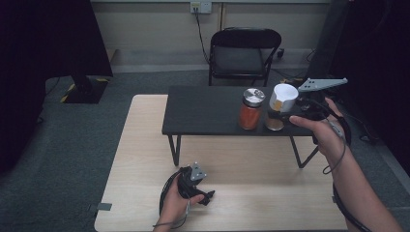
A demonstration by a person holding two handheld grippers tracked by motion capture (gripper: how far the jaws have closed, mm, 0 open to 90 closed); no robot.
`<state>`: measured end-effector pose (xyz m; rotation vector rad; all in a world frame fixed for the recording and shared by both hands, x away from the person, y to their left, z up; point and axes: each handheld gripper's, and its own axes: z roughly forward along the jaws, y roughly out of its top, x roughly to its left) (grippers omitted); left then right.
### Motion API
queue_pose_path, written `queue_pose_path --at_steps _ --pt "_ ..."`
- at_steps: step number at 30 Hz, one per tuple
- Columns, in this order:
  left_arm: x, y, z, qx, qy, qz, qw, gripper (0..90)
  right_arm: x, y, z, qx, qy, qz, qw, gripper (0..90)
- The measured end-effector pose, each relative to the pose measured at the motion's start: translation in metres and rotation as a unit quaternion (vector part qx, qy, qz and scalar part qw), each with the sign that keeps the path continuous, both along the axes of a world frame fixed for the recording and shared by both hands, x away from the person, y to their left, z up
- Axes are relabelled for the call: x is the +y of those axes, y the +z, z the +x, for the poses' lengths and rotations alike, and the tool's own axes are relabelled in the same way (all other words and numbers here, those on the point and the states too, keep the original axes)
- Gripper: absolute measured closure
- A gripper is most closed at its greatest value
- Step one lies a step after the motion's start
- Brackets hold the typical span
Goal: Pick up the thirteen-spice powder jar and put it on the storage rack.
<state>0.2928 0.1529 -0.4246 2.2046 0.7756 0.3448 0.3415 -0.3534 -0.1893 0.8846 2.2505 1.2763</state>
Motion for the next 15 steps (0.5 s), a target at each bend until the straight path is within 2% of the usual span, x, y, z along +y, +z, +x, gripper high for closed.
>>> queue_pose_path --at_steps 15 --pt "0.0 -0.0001 0.0 0.0 0.0 0.0 1.0 1.6 0.0001 -0.0026 -0.0022 -0.005 -0.002 0.003 1.0 29.8"
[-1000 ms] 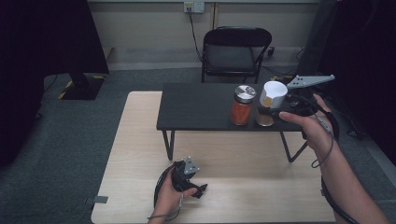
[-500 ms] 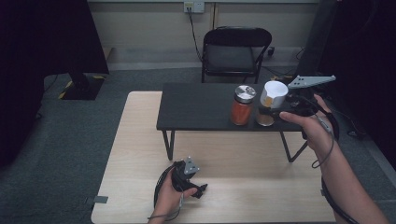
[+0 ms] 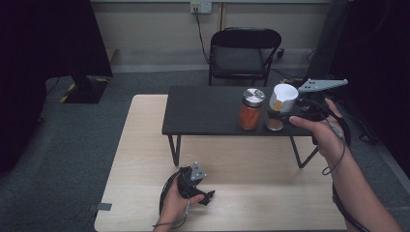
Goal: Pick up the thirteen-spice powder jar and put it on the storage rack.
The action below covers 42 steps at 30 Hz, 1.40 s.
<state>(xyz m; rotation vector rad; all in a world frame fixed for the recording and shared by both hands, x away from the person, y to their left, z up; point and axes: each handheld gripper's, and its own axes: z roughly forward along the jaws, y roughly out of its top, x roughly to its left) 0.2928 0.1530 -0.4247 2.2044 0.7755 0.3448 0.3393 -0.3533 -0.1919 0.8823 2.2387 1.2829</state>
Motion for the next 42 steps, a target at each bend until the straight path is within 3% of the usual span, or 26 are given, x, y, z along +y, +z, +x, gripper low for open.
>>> queue_pose_path --at_steps 18,29,42 --pt "0.0 0.0 0.0 0.0 0.0 0.0 1.0 1.6 0.002 0.004 -0.004 0.008 0.001 -0.002 1.0 12.6" --pt "0.0 0.0 0.0 0.0 0.0 0.0 1.0 1.6 -0.001 -0.001 -0.01 0.011 -0.012 0.005 0.9999 0.0" --pt "0.0 0.0 0.0 0.0 0.0 0.0 1.0 1.6 -0.01 -0.01 -0.019 0.009 -0.009 0.016 0.9998 0.1"
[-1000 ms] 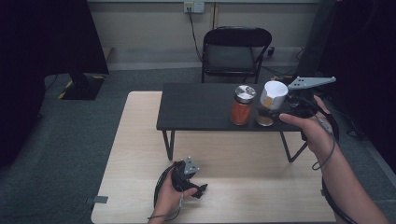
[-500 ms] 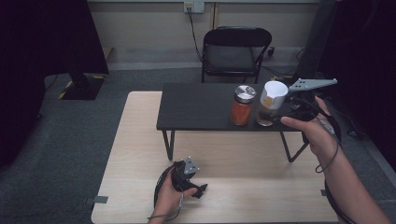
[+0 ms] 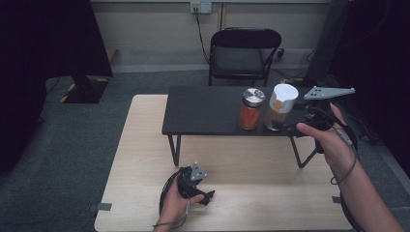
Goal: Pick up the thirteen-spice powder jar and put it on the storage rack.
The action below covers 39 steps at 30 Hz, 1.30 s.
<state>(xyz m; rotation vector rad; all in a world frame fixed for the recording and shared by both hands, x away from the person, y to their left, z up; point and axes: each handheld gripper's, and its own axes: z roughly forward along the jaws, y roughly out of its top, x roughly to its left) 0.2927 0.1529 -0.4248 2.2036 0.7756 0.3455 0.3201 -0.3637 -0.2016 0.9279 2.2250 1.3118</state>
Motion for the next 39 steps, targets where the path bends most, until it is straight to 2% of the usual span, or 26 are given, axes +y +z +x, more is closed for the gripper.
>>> queue_pose_path --at_steps 19,39 --pt "0.0 0.0 0.0 0.0 0.0 0.0 1.0 1.6 -0.01 -0.022 -0.019 -0.009 0.005 0.014 0.9999 0.1" --pt "0.0 0.0 0.0 0.0 0.0 0.0 1.0 1.6 -0.017 -0.049 -0.036 -0.01 0.031 0.027 0.9991 0.1"
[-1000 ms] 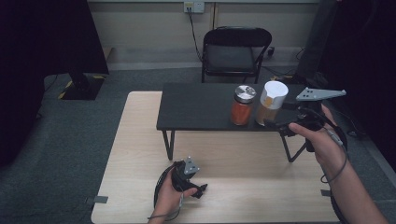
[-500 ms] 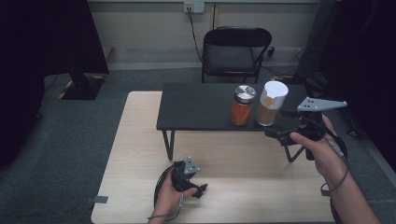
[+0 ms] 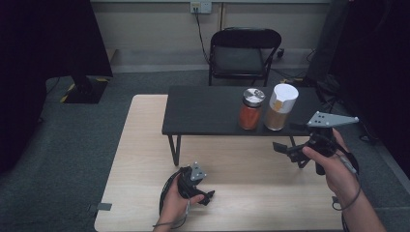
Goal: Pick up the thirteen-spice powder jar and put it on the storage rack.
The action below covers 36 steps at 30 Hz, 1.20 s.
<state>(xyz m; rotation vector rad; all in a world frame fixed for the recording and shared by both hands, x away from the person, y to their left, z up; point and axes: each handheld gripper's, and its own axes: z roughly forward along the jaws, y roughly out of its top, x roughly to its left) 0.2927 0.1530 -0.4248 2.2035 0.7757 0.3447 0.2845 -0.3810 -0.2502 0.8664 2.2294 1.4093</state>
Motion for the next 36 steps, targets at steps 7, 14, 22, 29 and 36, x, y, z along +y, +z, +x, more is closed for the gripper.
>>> queue_pose_path --at_steps 7,14,22,29,36 --pt "0.0 0.0 0.0 0.0 0.0 0.0 1.0 1.6 -0.002 -0.012 -0.007 -0.001 0.011 0.008 0.9999 0.1" --pt "0.0 0.0 0.0 0.0 0.0 0.0 1.0 1.6 -0.002 -0.024 -0.011 -0.001 0.02 0.012 0.9997 0.1" --pt "0.0 0.0 0.0 0.0 0.0 0.0 1.0 1.6 -0.002 -0.038 -0.014 -0.001 0.028 0.015 0.9995 0.1" --pt "0.0 0.0 0.0 0.0 0.0 0.0 1.0 1.6 -0.003 -0.053 -0.017 -0.003 0.032 0.019 0.9993 0.1" --pt "0.0 0.0 0.0 0.0 0.0 0.0 1.0 1.6 0.0 -0.066 -0.018 0.004 0.038 0.023 0.999 0.1"
